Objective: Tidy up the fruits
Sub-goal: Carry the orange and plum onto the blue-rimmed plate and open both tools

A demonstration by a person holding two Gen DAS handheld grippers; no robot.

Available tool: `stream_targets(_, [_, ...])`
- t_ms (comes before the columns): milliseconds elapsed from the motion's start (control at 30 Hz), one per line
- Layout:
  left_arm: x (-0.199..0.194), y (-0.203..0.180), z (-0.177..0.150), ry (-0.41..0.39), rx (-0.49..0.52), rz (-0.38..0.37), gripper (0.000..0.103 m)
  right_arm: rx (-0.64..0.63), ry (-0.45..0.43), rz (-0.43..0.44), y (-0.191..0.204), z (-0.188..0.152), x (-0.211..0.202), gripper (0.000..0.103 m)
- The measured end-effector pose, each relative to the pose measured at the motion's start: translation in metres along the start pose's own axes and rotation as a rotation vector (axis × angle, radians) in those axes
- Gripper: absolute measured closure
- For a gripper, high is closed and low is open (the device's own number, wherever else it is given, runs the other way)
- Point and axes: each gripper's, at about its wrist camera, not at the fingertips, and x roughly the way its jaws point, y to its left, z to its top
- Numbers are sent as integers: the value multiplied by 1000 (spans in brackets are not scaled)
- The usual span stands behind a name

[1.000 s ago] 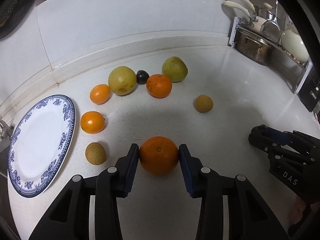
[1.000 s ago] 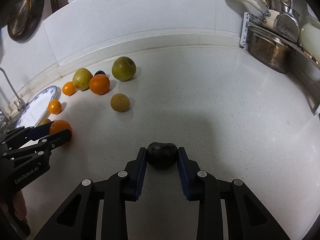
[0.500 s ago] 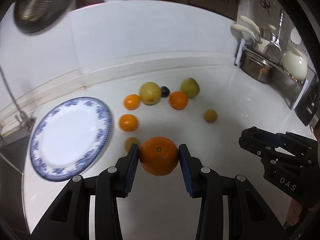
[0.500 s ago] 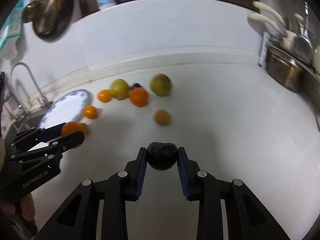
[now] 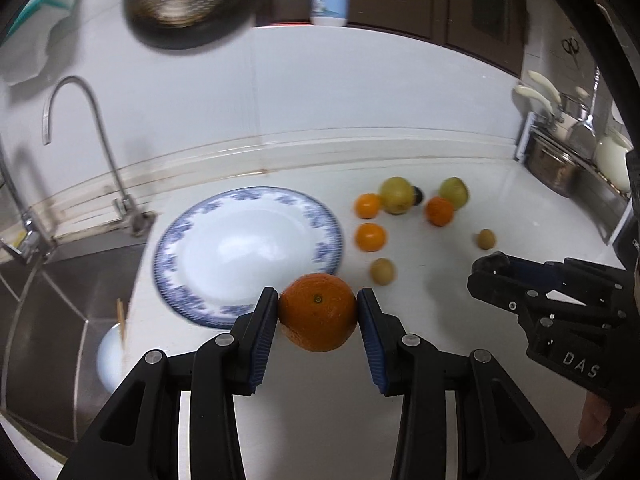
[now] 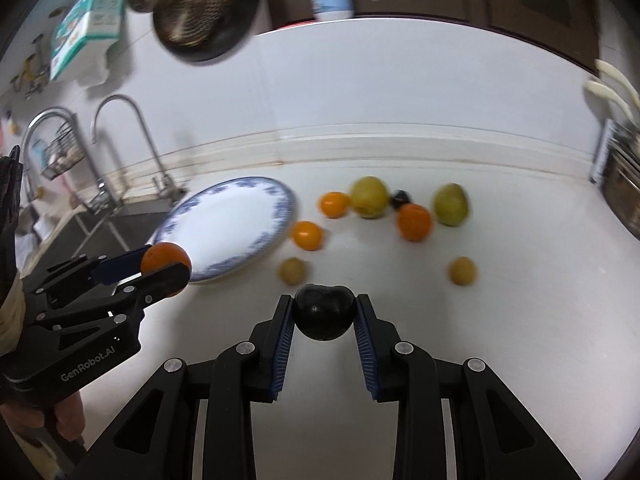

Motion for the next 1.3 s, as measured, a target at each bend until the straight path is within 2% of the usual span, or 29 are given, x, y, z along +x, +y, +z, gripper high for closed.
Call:
stream_targets(333, [15, 51, 0, 7, 29, 44, 63, -67, 34, 140, 58, 32, 45, 71])
stream_targets(567, [57, 82, 7, 69, 14, 20, 63, -119, 97, 133, 80, 50, 98, 71])
stream_targets(733, [83, 94, 10, 101, 39, 24, 63, -134, 149, 129, 87, 58, 134, 71])
stream_targets(1033, [105, 104, 15, 134, 39, 23, 62, -121, 179, 99, 83, 65, 158, 71])
stream_targets(1100, [103, 104, 15, 129, 40, 36, 55, -114, 181, 95, 82, 66, 159, 67])
stream_targets(1133, [100, 104, 16, 116, 41, 44, 52, -109, 175, 90, 81, 66, 158, 57])
stream_targets(1167, [97, 104, 16, 111, 41, 49, 52, -107, 164, 84, 81, 67, 157, 53])
stream_targets(1300, [81, 100, 17, 88, 33, 71, 51, -113, 126, 73, 81, 67, 143, 53])
